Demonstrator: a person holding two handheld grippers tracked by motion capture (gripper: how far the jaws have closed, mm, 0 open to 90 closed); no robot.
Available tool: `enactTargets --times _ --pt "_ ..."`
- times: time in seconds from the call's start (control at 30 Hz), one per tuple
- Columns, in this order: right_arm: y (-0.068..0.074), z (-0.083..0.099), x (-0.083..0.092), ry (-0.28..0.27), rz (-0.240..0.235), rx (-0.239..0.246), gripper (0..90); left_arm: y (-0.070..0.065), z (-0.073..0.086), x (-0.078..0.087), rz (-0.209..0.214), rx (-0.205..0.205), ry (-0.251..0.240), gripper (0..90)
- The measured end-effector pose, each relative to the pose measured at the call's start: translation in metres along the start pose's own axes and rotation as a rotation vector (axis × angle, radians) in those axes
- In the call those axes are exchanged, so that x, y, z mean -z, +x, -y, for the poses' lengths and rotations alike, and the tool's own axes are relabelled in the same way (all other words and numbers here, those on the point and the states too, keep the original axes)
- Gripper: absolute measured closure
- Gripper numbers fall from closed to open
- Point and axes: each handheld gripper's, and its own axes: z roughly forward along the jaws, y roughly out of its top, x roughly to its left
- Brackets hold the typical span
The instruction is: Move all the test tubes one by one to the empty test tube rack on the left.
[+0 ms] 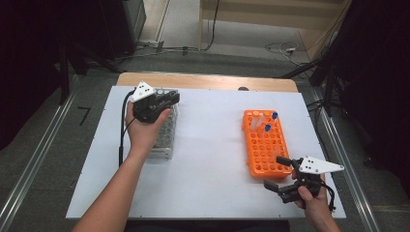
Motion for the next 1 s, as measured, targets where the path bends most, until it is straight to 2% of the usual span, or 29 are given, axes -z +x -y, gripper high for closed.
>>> enactTargets --times 0.1,0.2,0.3,0.73,0.87,1.0 --pt "-0.005 0.002 0.003 -0.002 0.005 -0.011 0.0 0.006 -0.004 -0.008 -0.018 -0.005 0.003 76.5" --pt "-0.008 0.003 0.006 -0.001 0.009 -0.013 0.0 0.015 -0.008 -0.018 -0.043 0.023 0.004 76.5" --pt "-0.013 0.005 0.008 0.001 0.012 -0.023 0.0 0.022 -0.010 -0.026 -0.071 0.025 0.008 76.5" --pt "-0.018 0.007 0.008 0.007 0.008 -0.034 0.0 0.053 -0.013 -0.054 -0.163 0.078 -0.024 76.5" --pt "-0.019 0.008 0.009 0.003 0.012 -0.040 0.0 0.061 -0.014 -0.060 -0.191 0.080 -0.024 76.5" --pt "-0.020 0.008 0.010 -0.001 0.020 -0.043 0.0 0.066 -0.016 -0.067 -0.196 0.091 -0.029 76.5"
